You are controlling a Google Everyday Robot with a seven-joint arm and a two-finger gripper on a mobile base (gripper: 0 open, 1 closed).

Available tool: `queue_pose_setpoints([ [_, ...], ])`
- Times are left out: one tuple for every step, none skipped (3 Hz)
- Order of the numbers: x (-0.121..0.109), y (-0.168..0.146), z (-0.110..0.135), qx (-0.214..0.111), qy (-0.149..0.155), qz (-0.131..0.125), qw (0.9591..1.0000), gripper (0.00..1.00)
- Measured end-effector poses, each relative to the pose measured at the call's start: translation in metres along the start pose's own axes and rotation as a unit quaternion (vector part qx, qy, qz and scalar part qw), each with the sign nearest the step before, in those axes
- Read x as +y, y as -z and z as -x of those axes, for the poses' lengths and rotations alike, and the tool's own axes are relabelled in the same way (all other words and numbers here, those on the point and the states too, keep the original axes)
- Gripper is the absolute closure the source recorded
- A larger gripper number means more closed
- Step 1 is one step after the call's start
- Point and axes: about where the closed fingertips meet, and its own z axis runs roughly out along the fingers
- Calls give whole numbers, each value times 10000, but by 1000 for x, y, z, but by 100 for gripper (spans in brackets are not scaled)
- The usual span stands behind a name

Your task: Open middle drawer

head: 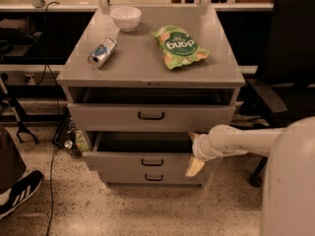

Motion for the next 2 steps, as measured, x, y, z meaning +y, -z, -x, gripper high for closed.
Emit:
queue_pose_setpoints([
  [-6,-12,-30,-220,-548,-48,9982,0],
  [-2,-22,-45,-322,-899,3,9954,0],
])
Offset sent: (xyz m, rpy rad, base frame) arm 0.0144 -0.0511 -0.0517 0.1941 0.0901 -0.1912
